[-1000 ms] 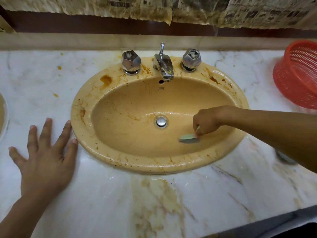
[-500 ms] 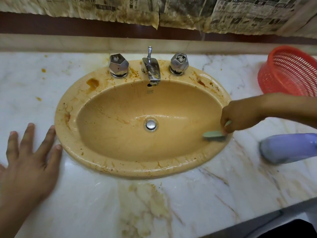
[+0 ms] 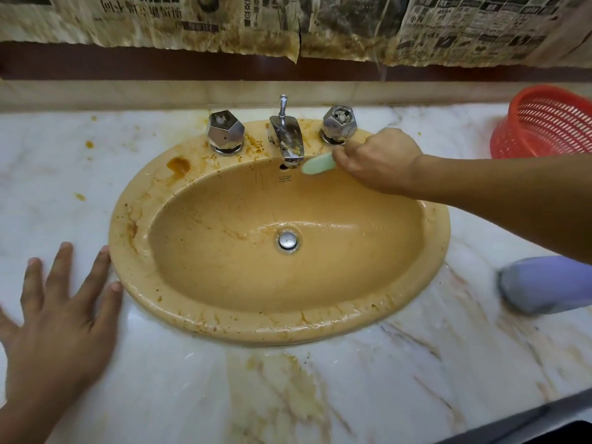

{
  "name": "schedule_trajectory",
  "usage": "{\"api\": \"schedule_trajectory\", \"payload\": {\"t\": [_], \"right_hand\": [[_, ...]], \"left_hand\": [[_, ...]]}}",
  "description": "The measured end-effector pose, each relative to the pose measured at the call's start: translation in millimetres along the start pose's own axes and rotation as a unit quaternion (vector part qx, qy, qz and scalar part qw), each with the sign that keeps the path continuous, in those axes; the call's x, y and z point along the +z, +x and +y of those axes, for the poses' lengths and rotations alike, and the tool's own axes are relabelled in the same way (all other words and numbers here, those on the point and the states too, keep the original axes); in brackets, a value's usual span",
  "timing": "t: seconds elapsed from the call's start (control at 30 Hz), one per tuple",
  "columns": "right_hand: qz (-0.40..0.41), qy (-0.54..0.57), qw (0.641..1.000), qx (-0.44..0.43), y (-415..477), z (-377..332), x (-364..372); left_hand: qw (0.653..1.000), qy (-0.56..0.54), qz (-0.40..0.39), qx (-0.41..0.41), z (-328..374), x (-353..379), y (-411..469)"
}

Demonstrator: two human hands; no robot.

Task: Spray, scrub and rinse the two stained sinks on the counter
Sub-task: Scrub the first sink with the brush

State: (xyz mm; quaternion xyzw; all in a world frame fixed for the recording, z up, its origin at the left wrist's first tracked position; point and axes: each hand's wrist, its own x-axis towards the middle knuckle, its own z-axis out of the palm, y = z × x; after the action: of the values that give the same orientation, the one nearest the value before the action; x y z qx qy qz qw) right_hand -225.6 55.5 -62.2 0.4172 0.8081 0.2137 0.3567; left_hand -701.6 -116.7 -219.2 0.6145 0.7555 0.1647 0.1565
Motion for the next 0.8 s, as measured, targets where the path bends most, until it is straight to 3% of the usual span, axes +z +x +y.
{"api": "schedule_trajectory", "payload": {"t": [0.13, 0.3, 0.47, 0.53, 0.63, 0.8], "right_hand": [[0.082, -0.047, 0.995, -0.02, 6, -3, 14], [0.022, -0.099, 0.994, -0.049, -28, 6, 34], [-0.038, -0.016, 0.999, 0.0, -43, -3, 39], [-0.024, 0.028, 0.999, 0.03, -21, -16, 28], [0.005, 0.035, 0.999, -0.004, 4, -48, 8], [-0.123, 0.162, 0.979, -0.011, -27, -70, 31]], "left_hand": [[1.0, 0.006, 0.004, 0.008, 0, 0, -1], [1.0, -0.01, -0.002, 0.003, -2, 0, 0], [1.0, 0.02, 0.002, 0.002, 4, -2, -2], [0.999, 0.043, -0.003, 0.003, 9, -6, -4], [0.998, 0.059, -0.005, 0.007, 13, -11, -5], [0.998, 0.062, -0.01, 0.012, 16, -15, -6]]}}
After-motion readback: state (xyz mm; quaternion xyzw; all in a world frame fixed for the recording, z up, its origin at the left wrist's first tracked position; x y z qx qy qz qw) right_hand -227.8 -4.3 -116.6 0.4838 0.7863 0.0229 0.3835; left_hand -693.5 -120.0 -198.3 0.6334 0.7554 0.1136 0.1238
